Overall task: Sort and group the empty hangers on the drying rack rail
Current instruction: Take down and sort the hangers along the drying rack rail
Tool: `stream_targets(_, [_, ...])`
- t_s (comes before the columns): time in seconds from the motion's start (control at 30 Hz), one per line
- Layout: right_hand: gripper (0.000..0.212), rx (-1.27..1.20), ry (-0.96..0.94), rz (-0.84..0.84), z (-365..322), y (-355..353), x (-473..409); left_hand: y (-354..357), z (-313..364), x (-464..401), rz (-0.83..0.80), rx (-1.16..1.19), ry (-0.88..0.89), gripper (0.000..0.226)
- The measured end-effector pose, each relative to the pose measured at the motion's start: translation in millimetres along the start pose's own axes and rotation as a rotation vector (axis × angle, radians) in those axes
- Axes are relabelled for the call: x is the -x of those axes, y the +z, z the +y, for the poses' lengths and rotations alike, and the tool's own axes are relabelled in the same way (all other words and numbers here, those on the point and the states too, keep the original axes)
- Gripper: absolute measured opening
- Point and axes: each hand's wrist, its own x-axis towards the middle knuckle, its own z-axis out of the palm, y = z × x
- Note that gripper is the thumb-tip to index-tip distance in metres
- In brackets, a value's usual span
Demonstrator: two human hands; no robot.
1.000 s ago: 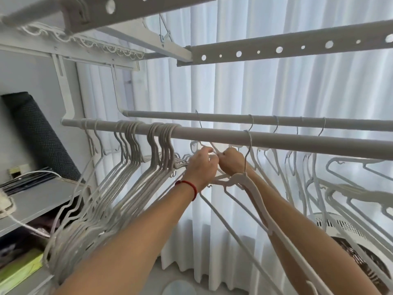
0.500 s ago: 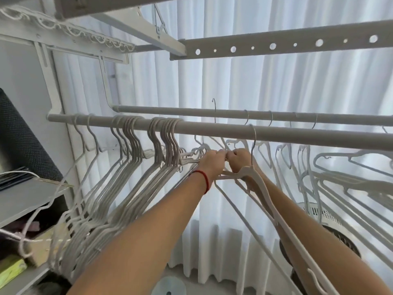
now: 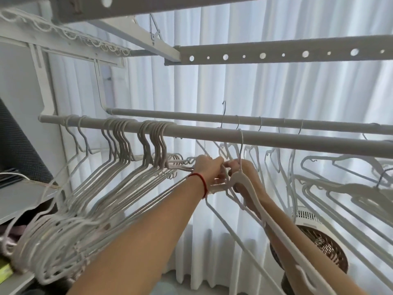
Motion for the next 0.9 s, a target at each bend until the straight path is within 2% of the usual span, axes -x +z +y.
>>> stream_targets(0.13, [0.021,0.171,-0.049,0.034,1,1,20,-18,6,4,0.054,-0.115,0.094,0.015])
stream_targets(0.23, [0.022,0.248,-0.034,0.051,2,4,33,-33,15,2,0.019,-0.104,0.088,0.015])
stream_targets(0.37, [0.030,0.153,0.011,0.062,7,4,60,-47,28,4,-0.025,0.030,0.035,0.005])
stream_targets(0.47, [0.040,0.060,-0.045,0.056,17,11,79,-53,33,5,-0.005,0.097,0.031,0.013])
stream_targets(0.6, [0.028,-0.079,-0.025,0.078,21,12,96,-58,34,12,-0.035,0.129,0.028,0.007])
stream_targets(0.7, [0.031,0.095,-0.014,0.038,16,8,101,-63,32,15,-0.053,-0.011,0.029,0.015])
stream_targets(0.9, [0.029,0.134,0.059,0.072,13,9,104,-65,32,15,-0.058,-0.247,0.025,0.021])
